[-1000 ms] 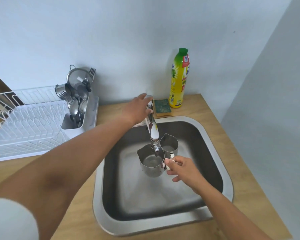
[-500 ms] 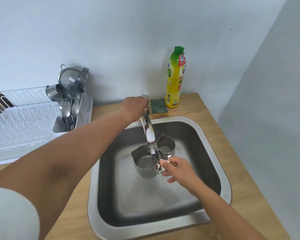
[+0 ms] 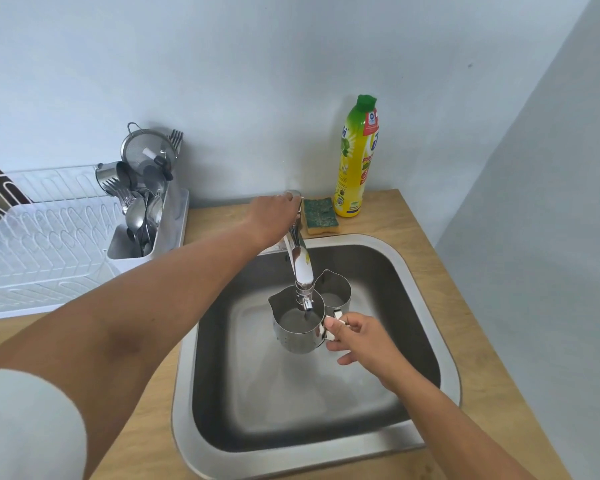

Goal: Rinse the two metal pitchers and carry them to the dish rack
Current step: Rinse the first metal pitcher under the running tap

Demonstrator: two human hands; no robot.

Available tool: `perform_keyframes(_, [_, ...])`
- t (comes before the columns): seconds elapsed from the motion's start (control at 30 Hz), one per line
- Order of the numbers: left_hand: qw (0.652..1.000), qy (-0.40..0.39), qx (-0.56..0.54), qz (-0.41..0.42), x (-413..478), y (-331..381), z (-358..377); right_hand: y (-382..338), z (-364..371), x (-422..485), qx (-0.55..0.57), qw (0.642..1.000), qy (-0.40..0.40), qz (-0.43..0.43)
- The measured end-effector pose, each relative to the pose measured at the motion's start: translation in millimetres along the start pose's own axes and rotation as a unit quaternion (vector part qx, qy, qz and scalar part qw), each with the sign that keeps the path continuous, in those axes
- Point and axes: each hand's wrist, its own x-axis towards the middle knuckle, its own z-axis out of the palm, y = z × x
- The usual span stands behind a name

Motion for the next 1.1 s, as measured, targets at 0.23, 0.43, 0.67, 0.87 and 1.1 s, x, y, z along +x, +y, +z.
perform_keyframes(0.23, [1.0, -0.009, -0.01, -0.015, 5.0, 2.0, -6.4, -1.1, -2.1, -1.4, -0.004, 1.0, 0.009, 0.001])
perform_keyframes(0.43, [0.999, -0.018, -0.042, -0.019, 4.5, -0.4, -8.3, -0.6, 0.3, -2.6, -0.003, 1.0, 0.006, 0.002])
perform_keyframes(0.67, [0.944, -0.03, -0.303, -0.129, -24.8, 2.9, -15.3, 1.7, 0.8, -2.6, -0.007, 1.0, 0.0, 0.005])
perform_keyframes(0.87, [0.807, -0.095, -0.533, -0.237, -116.2, 6.9, 8.9, 4.6, -3.3, -5.3, -0.003, 1.0, 0.006, 0.009])
perform_keyframes(1.1, [0.706, -0.228, -0.645, -0.183, -219.6, 60.5, 33.1, 8.8, -8.8, -14.5, -0.033, 0.999, 0.012, 0.003])
